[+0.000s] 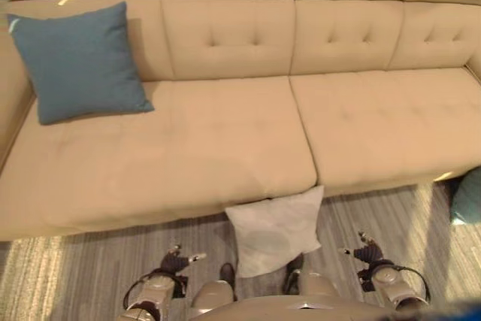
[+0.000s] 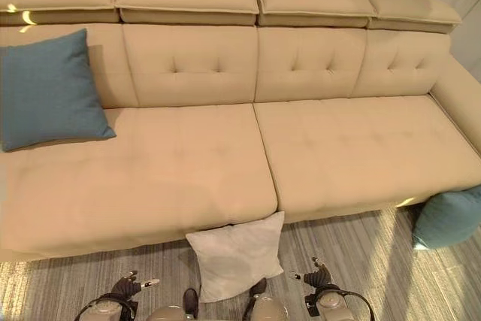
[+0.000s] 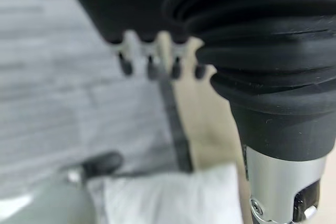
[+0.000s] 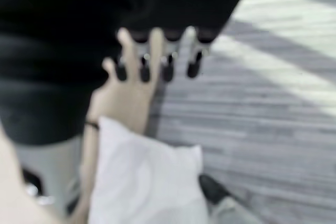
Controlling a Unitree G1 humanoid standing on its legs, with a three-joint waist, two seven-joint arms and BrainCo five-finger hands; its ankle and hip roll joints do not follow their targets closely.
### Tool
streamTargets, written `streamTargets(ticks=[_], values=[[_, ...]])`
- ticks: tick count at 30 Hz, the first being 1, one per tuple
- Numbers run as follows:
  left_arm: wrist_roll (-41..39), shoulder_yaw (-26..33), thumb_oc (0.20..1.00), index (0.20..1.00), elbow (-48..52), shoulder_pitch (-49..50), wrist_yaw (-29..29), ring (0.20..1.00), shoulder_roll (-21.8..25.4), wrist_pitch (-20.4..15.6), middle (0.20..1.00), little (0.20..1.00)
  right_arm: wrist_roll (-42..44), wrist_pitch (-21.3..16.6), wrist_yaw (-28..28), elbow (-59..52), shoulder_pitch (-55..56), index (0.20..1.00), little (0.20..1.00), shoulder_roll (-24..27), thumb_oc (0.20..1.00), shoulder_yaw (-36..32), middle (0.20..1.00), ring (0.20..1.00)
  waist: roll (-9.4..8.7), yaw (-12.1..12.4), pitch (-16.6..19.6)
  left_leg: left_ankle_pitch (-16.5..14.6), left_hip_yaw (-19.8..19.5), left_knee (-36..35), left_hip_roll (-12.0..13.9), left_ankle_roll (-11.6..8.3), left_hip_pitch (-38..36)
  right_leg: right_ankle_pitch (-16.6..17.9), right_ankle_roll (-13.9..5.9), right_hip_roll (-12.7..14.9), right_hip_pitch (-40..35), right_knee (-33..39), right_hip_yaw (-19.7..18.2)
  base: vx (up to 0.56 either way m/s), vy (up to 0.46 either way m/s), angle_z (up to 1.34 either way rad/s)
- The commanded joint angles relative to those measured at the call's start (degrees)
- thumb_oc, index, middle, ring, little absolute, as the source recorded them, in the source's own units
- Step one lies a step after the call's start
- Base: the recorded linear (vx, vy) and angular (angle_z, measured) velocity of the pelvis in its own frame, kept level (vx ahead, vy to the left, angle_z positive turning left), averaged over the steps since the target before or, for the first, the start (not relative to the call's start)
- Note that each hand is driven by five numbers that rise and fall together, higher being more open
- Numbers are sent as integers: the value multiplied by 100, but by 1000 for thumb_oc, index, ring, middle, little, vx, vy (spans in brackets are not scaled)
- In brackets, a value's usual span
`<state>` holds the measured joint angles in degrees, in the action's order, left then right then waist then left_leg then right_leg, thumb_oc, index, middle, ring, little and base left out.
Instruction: Pick up all the scattered cushions and arrange them neatly on the sofa.
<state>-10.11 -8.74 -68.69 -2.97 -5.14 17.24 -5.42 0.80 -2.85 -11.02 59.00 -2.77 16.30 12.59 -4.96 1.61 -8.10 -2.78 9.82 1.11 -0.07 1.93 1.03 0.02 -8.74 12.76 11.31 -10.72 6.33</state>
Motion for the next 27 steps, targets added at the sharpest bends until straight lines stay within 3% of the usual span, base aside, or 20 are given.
streamTargets(ticks=[1, 3, 5, 8, 10, 12, 14, 17, 19, 27], values=[[-55, 263, 1000, 1000, -53, -81, -57, 1000, -3, -137, 1000, 1000, -144, -56, -4, -90, -267, 1000, 1000, 120, 1000, 116, 1000, 1000, -7, 62, 58, -288, -1067, 317, 105, -294, 236, 336, -70, -91, -297, 323, -124, 28, -264, 42], [-87, 268, 1000, 1000, -54, -79, -73, 1000, 15, -165, 1000, 1000, -148, -72, 4, -109, -286, 1000, 1000, 128, 1000, 136, 1000, 1000, -26, 76, 91, -232, -1186, 278, 123, -362, 249, 287, -91, -76, -433, 502, -187, 1, -234, 44], [-118, 315, 1000, 1000, -95, -42, -92, 1000, 14, -184, 1000, 1000, -151, -71, 12, -114, -313, 1000, 1000, 112, 1000, 143, 1000, 1000, -65, 141, 145, -104, -1272, 123, 206, -489, 253, 229, -122, -115, -587, 718, -7, -30, -254, 47], [-198, 309, 1000, 1000, -127, -86, -89, 1000, -45, -176, 1000, 1000, -128, -111, -21, -167, -331, 1000, 1000, 153, 1000, 157, 1000, 1000, -34, 119, 179, 248, -1375, -165, 392, -698, 398, 62, -59, -355, -697, 956, 127, -71, -256, 26], [-209, 234, 1000, 1000, -131, -152, -105, 1000, -99, -190, 1000, 1000, -54, -158, -73, -228, -316, 1000, 1000, 208, 1000, 120, 1000, 1000, -24, 92, 175, 522, -1317, -335, 531, -855, 549, -37, -2, -451, -768, 1053, 370, -104, -233, 37], [-223, 138, 1000, 1000, -74, -267, -105, 1000, -139, -185, 1000, 1000, -13, -152, -124, -237, -337, 1000, 1000, 300, 1000, 83, 1000, 1000, -39, 27, 108, 652, -1075, -182, 596, -860, 833, -79, 63, -487, -770, 1044, 552, -158, -167, 69], [-271, 142, 1000, 1000, -35, -312, -87, 1000, -178, -185, 1000, 1000, -8, -133, -119, -193, -347, 1000, 1000, 352, 1000, 76, 1000, 1000, -89, -30, 86, 469, -818, 58, 603, -772, 816, -43, 144, -488, -724, 990, 661, -148, -96, 60], [-264, 147, 1000, 1000, -55, -242, -23, 1000, -253, -174, 1000, 1000, 1, -157, -85, -25, -353, 1000, 1000, 344, 1000, 69, 1000, 1000, -160, -46, 134, 30, -1085, 290, 360, -671, 573, 38, 194, -505, -692, 986, 616, -57, -26, 6], [-208, 114, 1000, 1000, -63, -182, 37, 1000, -310, -134, 1000, 1000, -14, -134, -49, 88, -278, 1000, 1000, 339, 1000, 46, 1000, 1000, -92, -83, 228, -17, -1091, 145, 256, -593, 357, 64, 181, -562, -717, 996, 590, 44, 73, -15], [-66, -22, 1000, 1000, -8, -177, 62, 1000, -287, -102, 1000, 1000, -76, -34, -17, 355, -287, 1000, 1000, 208, 1000, 70, 1000, 1000, -91, -46, 237, -86, -1184, 53, 25, -444, 268, 225, 98, -460, -721, 1007, 461, -3, 126, 2]])
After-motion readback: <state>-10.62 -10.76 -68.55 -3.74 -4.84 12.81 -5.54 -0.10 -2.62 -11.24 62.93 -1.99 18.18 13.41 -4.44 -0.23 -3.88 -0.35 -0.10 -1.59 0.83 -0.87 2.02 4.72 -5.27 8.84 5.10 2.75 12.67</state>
